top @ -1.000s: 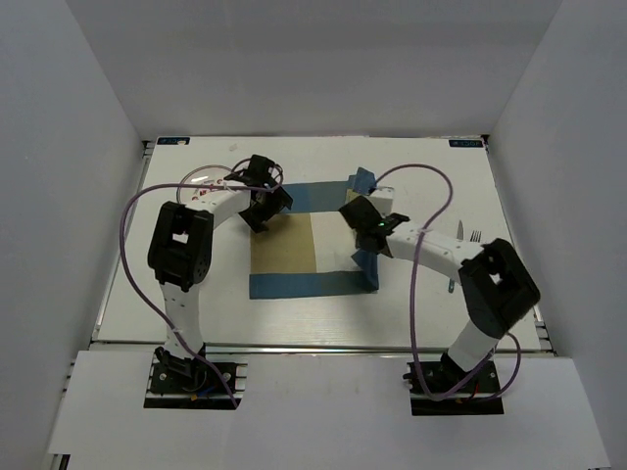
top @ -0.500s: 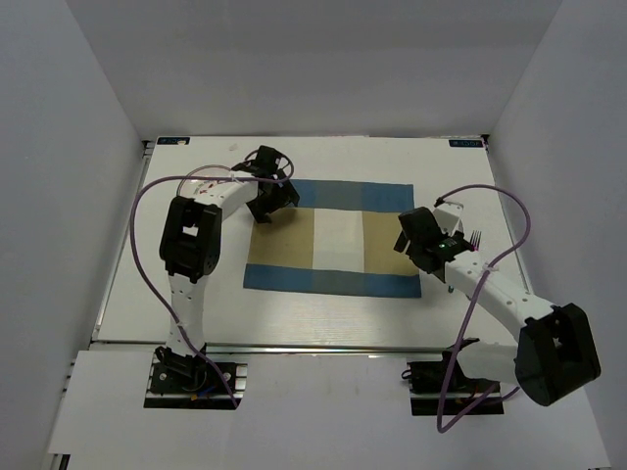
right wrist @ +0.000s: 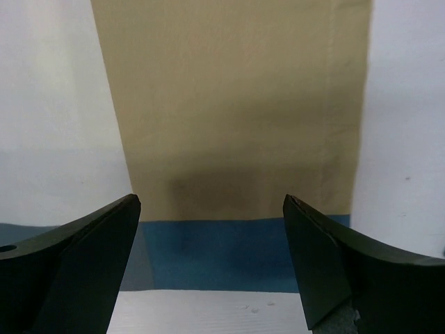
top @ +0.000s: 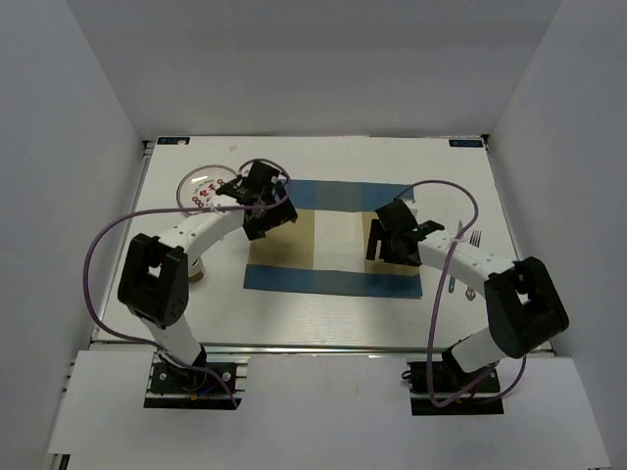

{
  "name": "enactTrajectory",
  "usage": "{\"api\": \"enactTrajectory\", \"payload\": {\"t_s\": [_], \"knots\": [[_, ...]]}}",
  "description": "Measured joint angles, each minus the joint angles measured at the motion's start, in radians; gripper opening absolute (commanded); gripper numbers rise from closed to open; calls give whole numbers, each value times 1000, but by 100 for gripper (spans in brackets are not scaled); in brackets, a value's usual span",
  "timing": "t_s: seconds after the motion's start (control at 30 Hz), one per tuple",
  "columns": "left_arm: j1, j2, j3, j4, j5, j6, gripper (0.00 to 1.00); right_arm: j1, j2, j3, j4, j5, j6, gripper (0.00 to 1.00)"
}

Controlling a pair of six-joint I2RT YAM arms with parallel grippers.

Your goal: Set the dinner table for one person

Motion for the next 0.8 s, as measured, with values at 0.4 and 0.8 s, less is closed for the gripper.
{"api": "enactTrajectory", "payload": {"t_s": [0.4,0.8], "knots": [[-31,240,42,-22,-12,19,98,-37,259,125,-8,-34,14,89],[8,489,443,-192,-58,52,98,-128,509,453,-50,-35,-51,89]]}}
